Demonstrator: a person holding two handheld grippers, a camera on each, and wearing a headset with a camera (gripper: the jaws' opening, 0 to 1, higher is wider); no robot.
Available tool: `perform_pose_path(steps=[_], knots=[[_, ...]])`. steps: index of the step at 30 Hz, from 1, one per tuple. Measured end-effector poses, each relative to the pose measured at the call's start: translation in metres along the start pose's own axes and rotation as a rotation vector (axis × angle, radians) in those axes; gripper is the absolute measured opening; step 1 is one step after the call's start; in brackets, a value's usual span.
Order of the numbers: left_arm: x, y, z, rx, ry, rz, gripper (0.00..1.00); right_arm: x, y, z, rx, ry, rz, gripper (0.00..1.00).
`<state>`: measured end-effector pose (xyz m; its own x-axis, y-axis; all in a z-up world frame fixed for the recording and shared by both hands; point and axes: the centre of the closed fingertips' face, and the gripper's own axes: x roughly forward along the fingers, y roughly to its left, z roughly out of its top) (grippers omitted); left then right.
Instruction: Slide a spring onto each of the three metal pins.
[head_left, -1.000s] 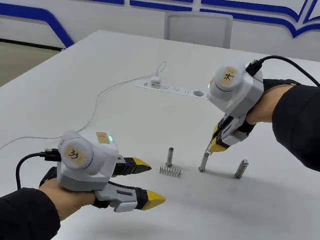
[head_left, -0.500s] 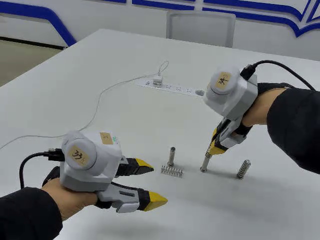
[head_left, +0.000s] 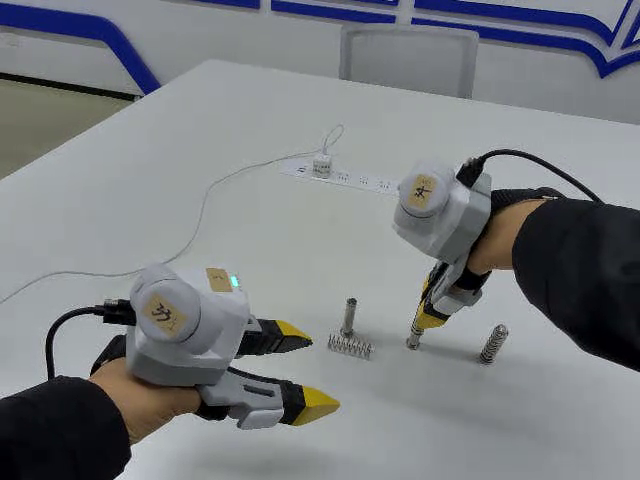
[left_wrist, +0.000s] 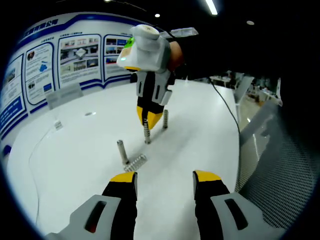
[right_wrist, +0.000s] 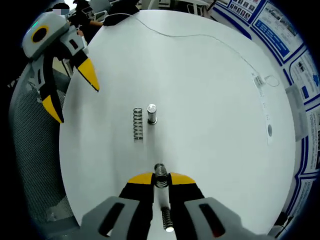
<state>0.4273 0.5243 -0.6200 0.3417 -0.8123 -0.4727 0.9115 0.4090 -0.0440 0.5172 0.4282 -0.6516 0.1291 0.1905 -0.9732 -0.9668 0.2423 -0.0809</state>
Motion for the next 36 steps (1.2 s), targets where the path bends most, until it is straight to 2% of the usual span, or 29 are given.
perform_pose_path(steps=[13, 21, 28, 36], knots=[[0.000, 0.000, -0.001, -0.004, 0.003, 0.002, 0.45, 0.018, -0.001, -0.004, 0.003, 0.017, -0.007, 0.12], [0.000, 0.000, -0.001, -0.002, 0.006, 0.002, 0.45, 0.019, -0.002, -0.006, -0.002, 0.011, -0.021, 0.14], [0.001, 0.000, -0.001, -0.004, 0.007, 0.002, 0.45, 0.008, -0.004, -0.005, -0.012, -0.014, -0.046, 0.19], [0.001, 0.000, -0.001, -0.002, 0.007, 0.002, 0.45, -0.018, -0.004, 0.004, -0.028, -0.074, -0.078, 0.21]])
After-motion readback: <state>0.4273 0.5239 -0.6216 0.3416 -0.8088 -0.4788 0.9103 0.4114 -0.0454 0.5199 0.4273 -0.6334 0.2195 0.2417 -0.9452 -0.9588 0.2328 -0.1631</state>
